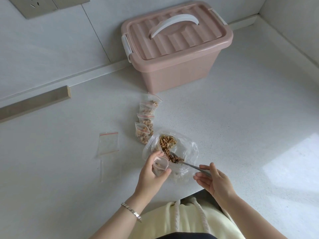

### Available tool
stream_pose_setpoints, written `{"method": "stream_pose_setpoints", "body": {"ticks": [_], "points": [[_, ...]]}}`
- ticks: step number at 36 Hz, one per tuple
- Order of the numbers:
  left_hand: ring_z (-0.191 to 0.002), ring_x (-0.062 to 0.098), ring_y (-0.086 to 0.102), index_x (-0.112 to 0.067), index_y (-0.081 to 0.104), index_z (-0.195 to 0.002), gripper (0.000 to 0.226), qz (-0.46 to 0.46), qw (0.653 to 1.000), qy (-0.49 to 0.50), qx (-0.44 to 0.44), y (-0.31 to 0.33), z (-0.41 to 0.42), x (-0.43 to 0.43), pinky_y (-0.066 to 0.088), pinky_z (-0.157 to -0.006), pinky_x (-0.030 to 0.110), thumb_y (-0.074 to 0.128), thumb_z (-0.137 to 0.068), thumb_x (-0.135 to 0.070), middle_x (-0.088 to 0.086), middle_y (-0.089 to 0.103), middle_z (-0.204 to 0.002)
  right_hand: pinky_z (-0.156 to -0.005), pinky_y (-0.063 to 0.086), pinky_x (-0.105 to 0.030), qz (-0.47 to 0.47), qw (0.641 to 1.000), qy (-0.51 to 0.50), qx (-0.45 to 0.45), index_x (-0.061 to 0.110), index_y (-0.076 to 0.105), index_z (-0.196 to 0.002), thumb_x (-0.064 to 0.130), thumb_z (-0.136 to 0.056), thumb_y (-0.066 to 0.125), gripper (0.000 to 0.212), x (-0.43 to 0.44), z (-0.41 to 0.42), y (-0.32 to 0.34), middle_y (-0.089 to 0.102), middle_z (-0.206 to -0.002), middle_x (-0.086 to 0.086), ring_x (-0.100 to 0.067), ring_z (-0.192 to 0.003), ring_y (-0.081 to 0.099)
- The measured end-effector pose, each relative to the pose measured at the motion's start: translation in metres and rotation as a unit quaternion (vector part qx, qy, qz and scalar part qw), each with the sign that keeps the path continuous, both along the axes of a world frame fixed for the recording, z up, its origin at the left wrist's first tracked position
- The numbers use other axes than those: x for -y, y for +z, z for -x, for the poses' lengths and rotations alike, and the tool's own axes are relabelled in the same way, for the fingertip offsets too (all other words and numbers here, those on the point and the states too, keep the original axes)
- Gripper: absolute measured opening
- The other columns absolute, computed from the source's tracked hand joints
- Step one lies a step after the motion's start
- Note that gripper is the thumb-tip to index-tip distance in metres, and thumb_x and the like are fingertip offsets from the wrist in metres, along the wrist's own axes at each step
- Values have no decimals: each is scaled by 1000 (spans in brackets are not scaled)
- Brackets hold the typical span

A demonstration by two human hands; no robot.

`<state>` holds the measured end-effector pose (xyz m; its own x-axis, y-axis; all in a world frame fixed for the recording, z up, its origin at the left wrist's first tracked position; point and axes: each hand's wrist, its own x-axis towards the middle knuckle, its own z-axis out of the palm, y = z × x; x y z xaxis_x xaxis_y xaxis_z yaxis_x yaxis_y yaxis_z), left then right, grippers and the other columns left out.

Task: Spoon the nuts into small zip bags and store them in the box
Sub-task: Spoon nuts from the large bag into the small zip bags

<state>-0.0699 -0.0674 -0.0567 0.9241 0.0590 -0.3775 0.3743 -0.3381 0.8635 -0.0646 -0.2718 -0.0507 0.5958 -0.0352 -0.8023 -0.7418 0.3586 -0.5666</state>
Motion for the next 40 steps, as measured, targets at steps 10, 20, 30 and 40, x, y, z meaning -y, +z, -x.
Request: {"method": "stream_pose_setpoints", "body": {"ticks": [10,20,30,40], "points": [[-111,-28,33,-47,40,-114,58,9,1000,-9,-9,0,3,1,22,-83,-10,73,-77,-18,-30,46,-125,-57,57,-25,64,995,19,69,2,61,-94,31,-98,33,42,19,-9,21,66,-66,-15,-25,-63,68],[-114,-26,31,-51,38,-113,61,-13,999,-28,9,-1,-2,7,24,-88,-6,75,-75,-23,-32,43,-123,-46,52,-25,190,958,122,177,0,65,-81,31,-97,34,47,20,-38,73,64,-55,-14,-26,-50,64],[-116,-18,35,-44,40,-122,62,-36,998,-49,14,-3,-4,7,25,-89,-6,75,-75,-24,-22,43,-129,-57,50,-19,335,819,323,335,26,66,-73,55,-82,35,44,-17,-34,94,64,-55,4,-4,-51,61],[-118,-16,38,-46,42,-115,56,-9,1000,-19,8,-2,-2,2,23,-88,-6,74,-75,-22,-25,48,-127,-58,51,-23,357,821,203,396,33,63,-74,36,-91,45,25,4,-34,72,66,-68,7,-9,-57,62]]}}
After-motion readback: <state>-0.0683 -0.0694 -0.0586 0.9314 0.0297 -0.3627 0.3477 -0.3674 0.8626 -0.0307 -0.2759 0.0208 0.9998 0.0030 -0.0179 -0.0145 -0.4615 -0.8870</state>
